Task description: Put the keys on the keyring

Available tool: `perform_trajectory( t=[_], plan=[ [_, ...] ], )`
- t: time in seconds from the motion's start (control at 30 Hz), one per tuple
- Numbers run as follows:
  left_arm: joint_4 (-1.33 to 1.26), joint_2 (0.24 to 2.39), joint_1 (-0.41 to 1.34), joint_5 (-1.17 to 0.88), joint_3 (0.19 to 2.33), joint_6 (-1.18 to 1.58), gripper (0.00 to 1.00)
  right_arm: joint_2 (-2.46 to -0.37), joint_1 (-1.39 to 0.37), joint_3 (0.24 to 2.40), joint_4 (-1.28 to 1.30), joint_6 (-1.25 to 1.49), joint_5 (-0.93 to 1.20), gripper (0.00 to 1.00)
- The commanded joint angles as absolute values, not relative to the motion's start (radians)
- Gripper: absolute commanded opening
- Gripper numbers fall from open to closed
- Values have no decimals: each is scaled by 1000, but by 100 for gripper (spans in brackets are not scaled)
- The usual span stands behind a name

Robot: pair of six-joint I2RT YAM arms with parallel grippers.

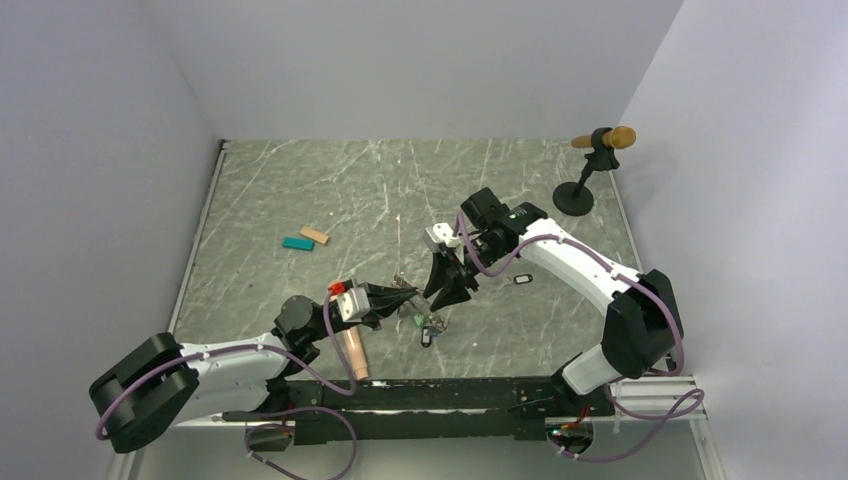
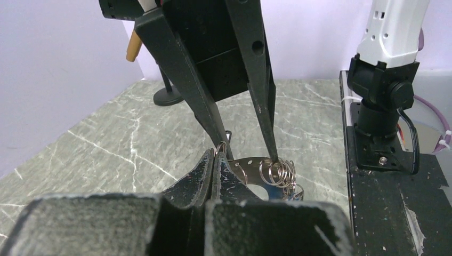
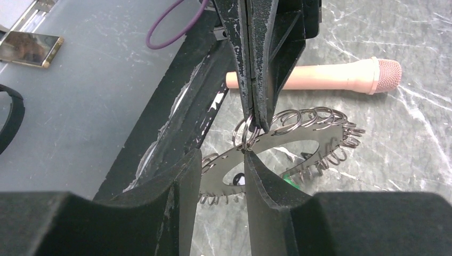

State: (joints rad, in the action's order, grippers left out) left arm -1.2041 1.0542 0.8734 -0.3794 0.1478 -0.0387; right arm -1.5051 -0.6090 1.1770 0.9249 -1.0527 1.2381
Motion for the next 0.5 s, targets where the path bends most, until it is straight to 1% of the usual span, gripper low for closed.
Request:
perform_trajectory(
  t=[0.0, 0.2, 0.47],
  plan=[
    [-1357, 1055, 871, -411, 176, -7, 0, -1497, -616, 1216, 899, -1050, 1251, 39],
    [-1363, 1062, 871, -422, 170, -7, 0, -1496, -615, 1223, 907, -1057, 1256, 39],
    [-1399, 1109, 874, -427, 179, 67, 0, -1489, -615, 1227, 872, -1005, 1242, 36]
  ],
)
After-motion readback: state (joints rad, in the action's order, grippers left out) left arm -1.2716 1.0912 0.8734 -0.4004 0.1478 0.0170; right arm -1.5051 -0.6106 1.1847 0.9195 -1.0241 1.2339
